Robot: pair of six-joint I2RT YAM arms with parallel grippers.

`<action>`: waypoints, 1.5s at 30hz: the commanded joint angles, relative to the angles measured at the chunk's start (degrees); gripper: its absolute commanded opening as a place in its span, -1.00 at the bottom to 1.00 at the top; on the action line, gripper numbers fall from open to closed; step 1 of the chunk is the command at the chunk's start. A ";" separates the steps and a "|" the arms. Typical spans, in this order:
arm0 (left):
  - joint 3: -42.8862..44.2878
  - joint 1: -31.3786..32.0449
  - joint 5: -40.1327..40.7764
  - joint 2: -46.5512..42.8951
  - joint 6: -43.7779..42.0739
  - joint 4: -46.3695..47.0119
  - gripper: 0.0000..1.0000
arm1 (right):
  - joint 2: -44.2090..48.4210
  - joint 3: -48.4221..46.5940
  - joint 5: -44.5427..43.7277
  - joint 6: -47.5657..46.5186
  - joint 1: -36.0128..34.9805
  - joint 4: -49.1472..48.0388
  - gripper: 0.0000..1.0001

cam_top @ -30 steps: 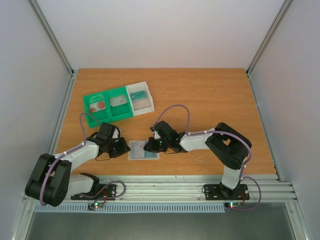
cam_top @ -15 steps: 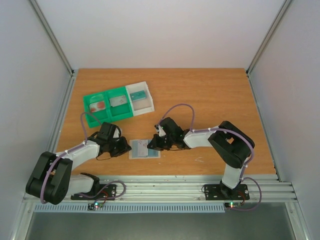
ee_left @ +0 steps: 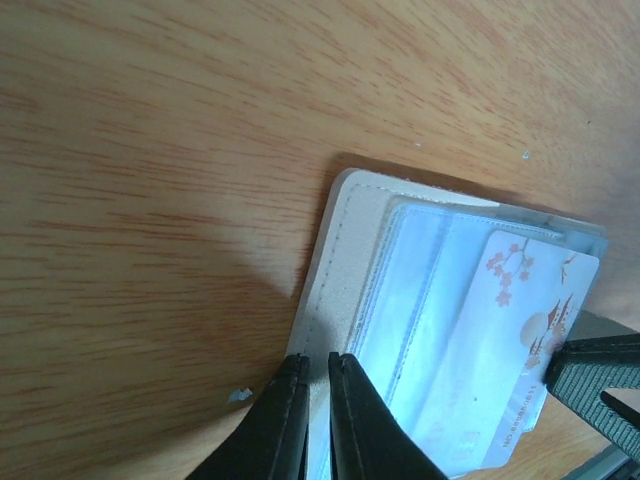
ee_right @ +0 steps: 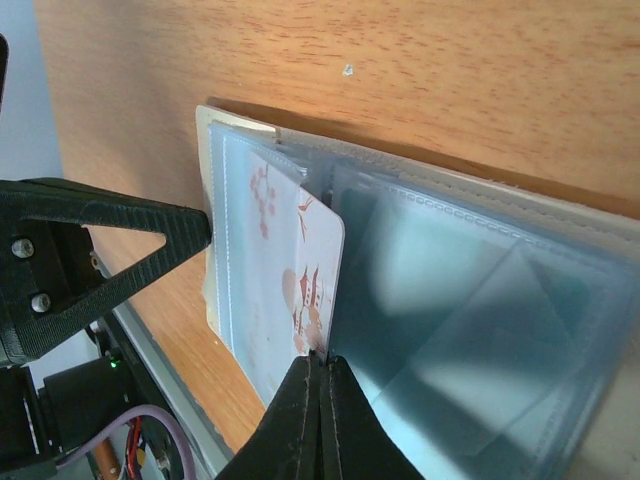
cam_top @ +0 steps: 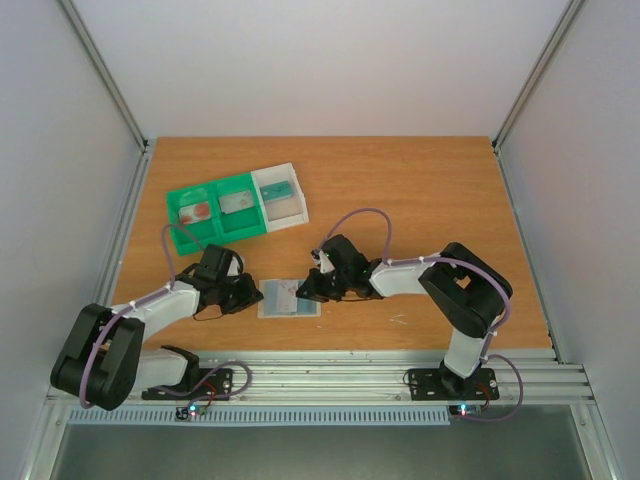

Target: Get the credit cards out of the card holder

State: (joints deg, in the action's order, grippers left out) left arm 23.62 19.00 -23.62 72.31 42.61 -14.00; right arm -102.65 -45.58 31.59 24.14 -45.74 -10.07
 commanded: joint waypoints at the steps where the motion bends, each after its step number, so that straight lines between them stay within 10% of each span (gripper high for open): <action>1: -2.58 0.67 5.25 1.71 0.71 -2.98 -0.81 | 1.23 1.03 -0.30 0.03 0.38 -1.23 -0.98; 16: -2.83 1.71 5.39 0.16 1.60 -3.09 -0.80 | -4.70 0.16 1.28 2.75 0.38 -7.74 -0.69; 45: -2.31 2.31 5.12 -4.97 2.13 -5.25 -0.70 | 8.09 4.53 -7.80 2.37 1.45 3.25 -0.98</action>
State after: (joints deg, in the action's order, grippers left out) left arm 22.37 21.04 -20.16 68.42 44.60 -15.22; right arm -97.03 -42.37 26.76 26.98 -44.66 -9.50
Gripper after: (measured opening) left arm 0.137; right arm 0.013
